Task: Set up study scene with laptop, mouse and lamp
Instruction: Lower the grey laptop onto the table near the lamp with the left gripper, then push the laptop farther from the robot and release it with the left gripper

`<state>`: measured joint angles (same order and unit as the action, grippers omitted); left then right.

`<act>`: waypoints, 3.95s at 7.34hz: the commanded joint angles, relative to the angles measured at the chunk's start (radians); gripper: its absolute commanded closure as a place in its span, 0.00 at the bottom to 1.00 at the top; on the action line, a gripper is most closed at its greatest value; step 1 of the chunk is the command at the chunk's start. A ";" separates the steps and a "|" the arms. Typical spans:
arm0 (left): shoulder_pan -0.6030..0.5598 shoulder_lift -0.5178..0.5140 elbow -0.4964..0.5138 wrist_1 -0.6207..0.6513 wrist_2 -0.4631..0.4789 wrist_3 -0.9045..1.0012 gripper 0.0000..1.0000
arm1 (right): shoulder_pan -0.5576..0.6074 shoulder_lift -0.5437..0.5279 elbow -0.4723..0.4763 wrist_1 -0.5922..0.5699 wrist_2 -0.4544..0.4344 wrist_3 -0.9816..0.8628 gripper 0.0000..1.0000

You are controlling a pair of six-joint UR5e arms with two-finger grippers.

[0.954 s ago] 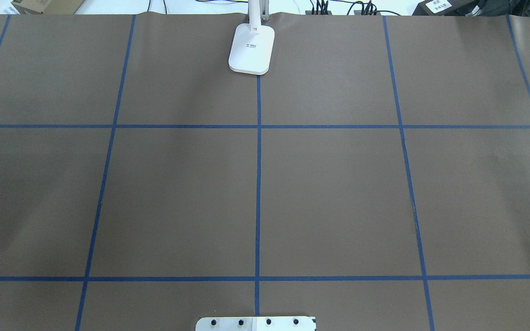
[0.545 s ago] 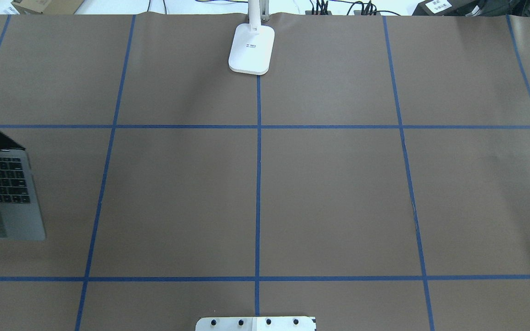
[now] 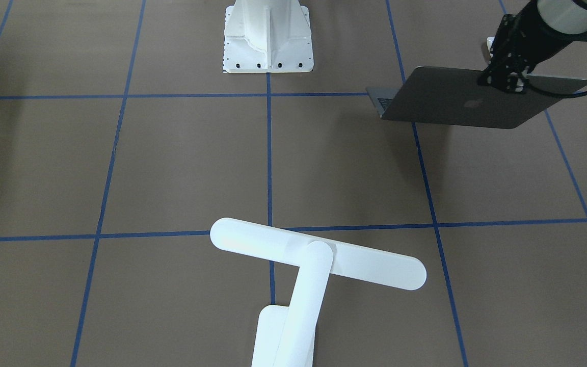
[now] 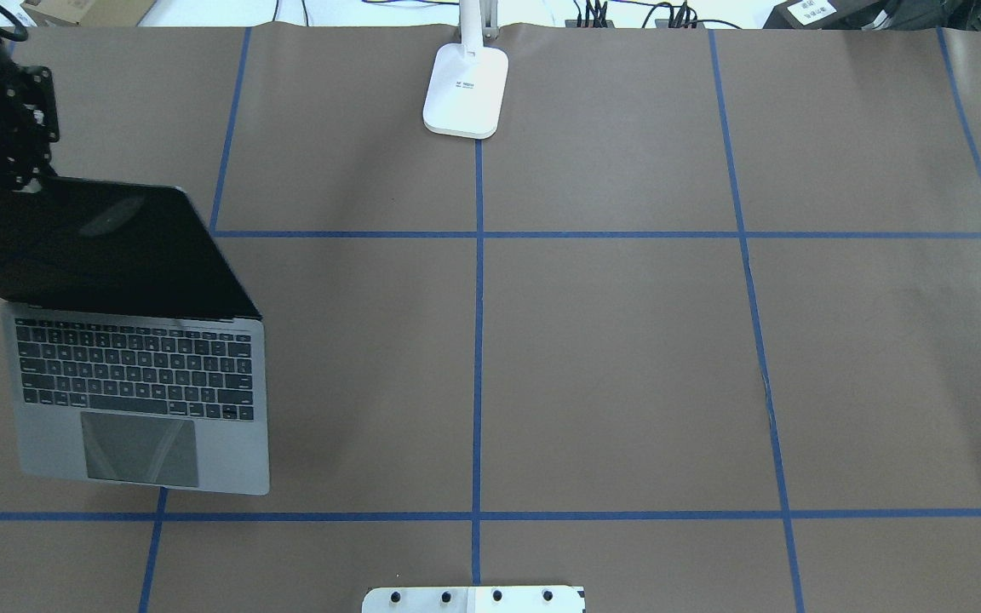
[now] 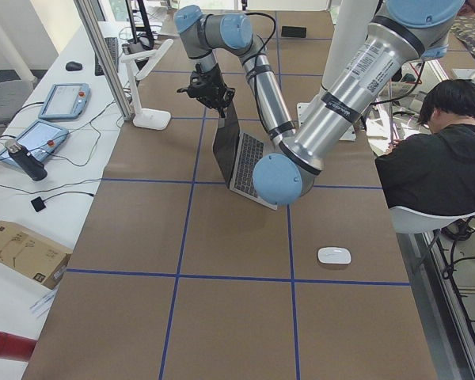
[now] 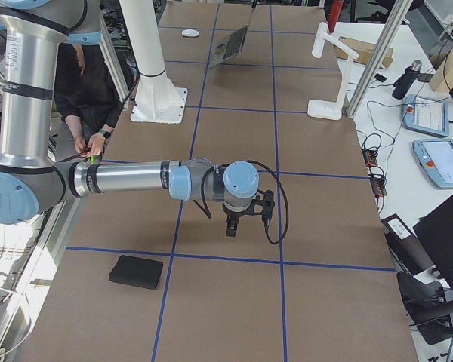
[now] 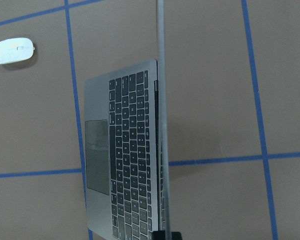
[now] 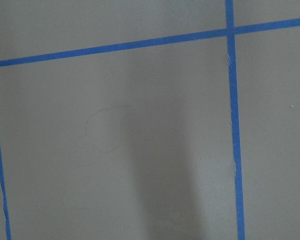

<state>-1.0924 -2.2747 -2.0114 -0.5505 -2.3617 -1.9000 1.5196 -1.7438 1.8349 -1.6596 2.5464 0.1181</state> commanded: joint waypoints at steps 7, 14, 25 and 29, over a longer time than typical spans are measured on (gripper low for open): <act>0.104 -0.250 0.355 -0.163 -0.065 -0.231 1.00 | 0.002 0.006 -0.022 0.001 0.000 0.000 0.00; 0.126 -0.270 0.604 -0.510 -0.057 -0.381 1.00 | 0.002 0.015 -0.029 0.000 0.006 0.000 0.00; 0.203 -0.312 0.703 -0.644 0.053 -0.372 1.00 | 0.002 0.030 -0.052 0.004 0.011 0.002 0.00; 0.212 -0.293 0.709 -0.695 0.053 -0.372 0.67 | 0.002 0.035 -0.051 0.003 0.011 0.002 0.00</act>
<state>-0.8814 -2.5751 -1.3044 -1.2358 -2.3087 -2.2718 1.5207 -1.7107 1.7826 -1.6554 2.5571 0.1197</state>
